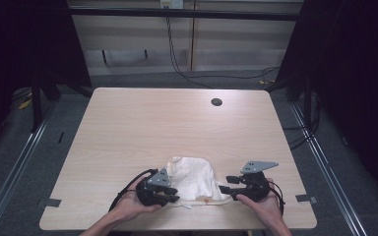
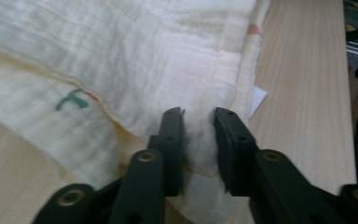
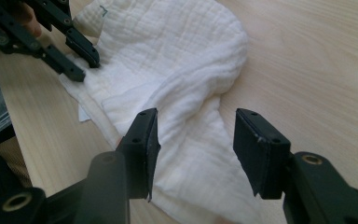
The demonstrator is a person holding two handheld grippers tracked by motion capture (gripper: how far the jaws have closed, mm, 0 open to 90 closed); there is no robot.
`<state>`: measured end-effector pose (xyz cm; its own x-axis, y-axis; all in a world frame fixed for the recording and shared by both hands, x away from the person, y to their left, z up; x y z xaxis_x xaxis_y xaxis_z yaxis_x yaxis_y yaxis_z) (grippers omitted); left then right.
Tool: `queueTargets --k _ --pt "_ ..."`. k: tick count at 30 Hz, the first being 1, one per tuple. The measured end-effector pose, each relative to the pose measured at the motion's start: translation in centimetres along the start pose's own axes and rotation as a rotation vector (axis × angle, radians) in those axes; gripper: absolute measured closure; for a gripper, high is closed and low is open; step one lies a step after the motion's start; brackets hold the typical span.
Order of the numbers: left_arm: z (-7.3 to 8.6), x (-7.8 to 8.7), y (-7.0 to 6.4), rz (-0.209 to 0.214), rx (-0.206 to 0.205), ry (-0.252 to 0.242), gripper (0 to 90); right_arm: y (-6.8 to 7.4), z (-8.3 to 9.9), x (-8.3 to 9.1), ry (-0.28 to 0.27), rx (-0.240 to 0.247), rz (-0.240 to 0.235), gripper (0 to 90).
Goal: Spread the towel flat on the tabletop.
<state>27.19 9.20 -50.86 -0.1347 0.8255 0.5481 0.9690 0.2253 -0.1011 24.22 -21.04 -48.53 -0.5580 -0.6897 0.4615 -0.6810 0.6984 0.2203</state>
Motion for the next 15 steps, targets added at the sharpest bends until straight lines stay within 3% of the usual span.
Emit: queueTargets --k 4,9,15 --pt "-0.1 0.3 0.3 0.018 0.026 0.000 83.6 0.0 0.0 0.1 0.000 0.002 -0.002 50.5" --pt "-1.0 1.8 1.2 0.015 0.125 -0.119 84.7 -0.4 -0.2 0.6 -0.017 -0.007 0.007 50.2" --pt "-2.1 3.8 2.1 -0.020 0.150 -0.196 85.0 -0.5 0.1 1.6 -0.030 -0.033 0.022 47.7"
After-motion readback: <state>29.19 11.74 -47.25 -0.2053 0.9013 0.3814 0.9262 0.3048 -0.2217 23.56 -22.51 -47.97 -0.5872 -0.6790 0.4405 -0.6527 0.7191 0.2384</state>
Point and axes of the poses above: each handheld gripper's, and its own axes: x roughly backward along the jaws, z roughly out of its underside, y roughly to its left, the point moved 2 cm from there along -x, roughly forward along the jaws, and after that the axes turned 13 degrees about -y, right-handed, at the moved point
